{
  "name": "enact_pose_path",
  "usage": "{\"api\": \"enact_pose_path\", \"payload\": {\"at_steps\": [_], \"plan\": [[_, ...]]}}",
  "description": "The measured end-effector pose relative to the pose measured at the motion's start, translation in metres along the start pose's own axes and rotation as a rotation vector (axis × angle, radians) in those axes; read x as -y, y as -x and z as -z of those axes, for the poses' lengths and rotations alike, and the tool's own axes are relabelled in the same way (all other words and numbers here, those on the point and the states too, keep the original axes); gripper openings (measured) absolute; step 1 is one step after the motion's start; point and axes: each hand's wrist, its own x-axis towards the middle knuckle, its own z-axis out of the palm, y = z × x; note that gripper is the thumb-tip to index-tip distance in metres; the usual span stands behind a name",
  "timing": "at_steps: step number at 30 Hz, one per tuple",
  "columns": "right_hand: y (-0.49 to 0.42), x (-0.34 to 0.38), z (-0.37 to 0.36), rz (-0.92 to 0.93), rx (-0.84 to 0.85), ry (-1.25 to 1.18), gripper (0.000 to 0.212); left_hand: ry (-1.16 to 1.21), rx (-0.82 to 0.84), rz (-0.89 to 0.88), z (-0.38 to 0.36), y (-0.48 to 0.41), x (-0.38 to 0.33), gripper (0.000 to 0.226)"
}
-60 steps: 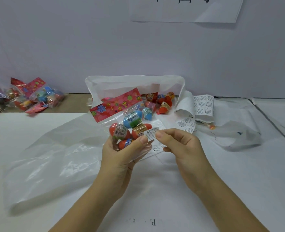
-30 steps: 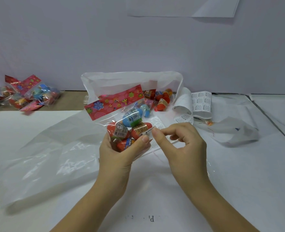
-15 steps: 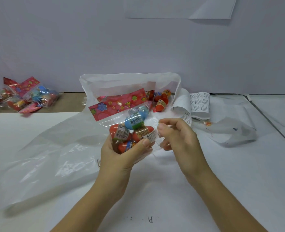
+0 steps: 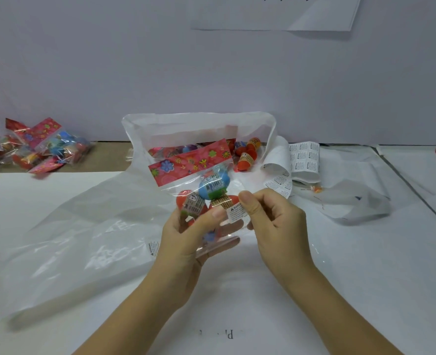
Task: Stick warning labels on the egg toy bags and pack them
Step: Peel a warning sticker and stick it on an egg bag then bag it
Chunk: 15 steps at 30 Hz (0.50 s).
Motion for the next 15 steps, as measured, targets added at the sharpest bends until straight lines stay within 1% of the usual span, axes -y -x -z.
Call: {"api": "enact_pose_path", "payload": {"at_steps": [2, 4, 5, 8, 9, 11, 13, 15], "plan": [[-0.001, -0.001, 0.001, 0.006, 0.013, -0.025, 0.02, -0.018, -0.014, 0.013, 0.001, -0.001, -0.003, 0.061], [-0.002, -0.002, 0.001, -0.018, 0.05, -0.093, 0.022, 0.02, -0.043, -0.001, 0.003, -0.002, -0.006, 0.057], [-0.003, -0.001, 0.001, -0.03, 0.071, -0.118, 0.022, 0.038, -0.057, -0.011, 0.004, -0.003, -0.008, 0.052], [-0.003, -0.001, 0.0, -0.087, 0.126, -0.147, 0.023, 0.049, -0.074, -0.045, 0.006, -0.005, -0.012, 0.024], [-0.004, -0.001, 0.0, -0.119, 0.135, -0.152, 0.024, 0.036, -0.068, -0.06, 0.006, -0.005, -0.012, 0.02], [-0.007, -0.002, 0.001, -0.197, 0.166, -0.199, 0.021, 0.009, -0.051, -0.073, 0.005, -0.003, -0.01, 0.019], [-0.008, -0.002, 0.002, -0.267, 0.207, -0.293, 0.027, -0.018, -0.02, -0.059, 0.003, -0.001, -0.007, 0.02], [-0.009, -0.001, 0.002, -0.28, 0.208, -0.357, 0.026, -0.03, 0.029, -0.05, 0.002, 0.001, -0.003, 0.022]]}}
